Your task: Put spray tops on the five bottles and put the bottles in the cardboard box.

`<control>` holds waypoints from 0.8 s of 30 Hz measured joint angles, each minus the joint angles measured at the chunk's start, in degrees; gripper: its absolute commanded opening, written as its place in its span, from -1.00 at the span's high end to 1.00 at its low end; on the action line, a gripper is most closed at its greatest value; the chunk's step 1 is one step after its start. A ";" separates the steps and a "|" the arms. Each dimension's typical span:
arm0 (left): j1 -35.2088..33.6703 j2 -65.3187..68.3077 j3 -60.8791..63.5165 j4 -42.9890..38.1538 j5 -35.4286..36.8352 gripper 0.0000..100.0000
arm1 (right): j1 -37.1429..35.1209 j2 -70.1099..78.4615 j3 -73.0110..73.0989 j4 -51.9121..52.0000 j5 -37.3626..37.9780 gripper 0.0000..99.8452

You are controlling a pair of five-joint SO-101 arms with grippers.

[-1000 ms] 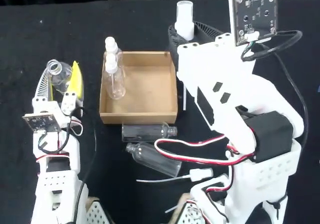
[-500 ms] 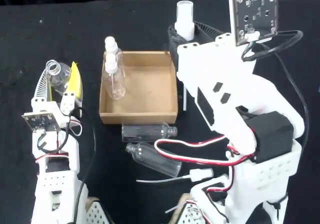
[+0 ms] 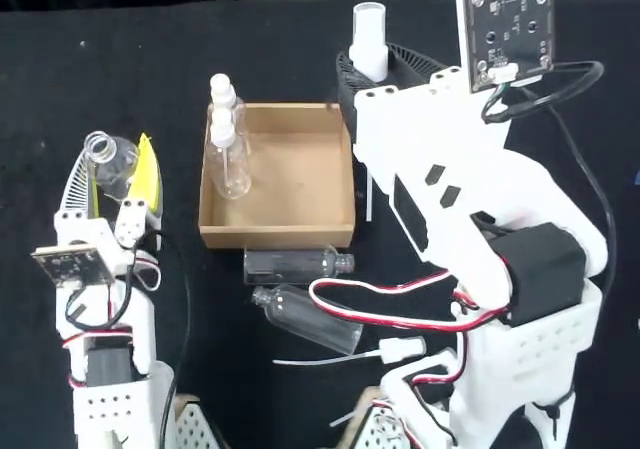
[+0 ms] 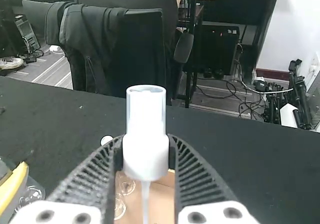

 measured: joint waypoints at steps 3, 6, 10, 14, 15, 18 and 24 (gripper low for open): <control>2.64 1.05 0.00 0.00 0.00 0.88 | 0.00 0.00 0.00 0.00 0.00 0.98; 7.74 1.05 0.00 0.09 0.00 0.88 | 0.00 0.00 0.00 0.00 0.00 0.98; 13.71 1.05 0.00 0.26 0.00 0.88 | 0.00 0.00 0.00 0.00 0.00 0.98; 14.59 1.05 0.00 0.35 0.00 0.88 | 0.00 0.00 0.00 0.00 0.00 0.98; 15.03 1.05 0.00 0.35 0.00 0.88 | 0.00 0.00 0.00 0.00 0.00 0.98; 17.32 1.05 0.00 0.35 0.00 0.88 | -0.26 0.00 0.00 0.00 0.00 0.98; 24.18 1.05 0.00 3.78 0.00 0.88 | -5.36 0.00 0.00 0.00 0.00 0.98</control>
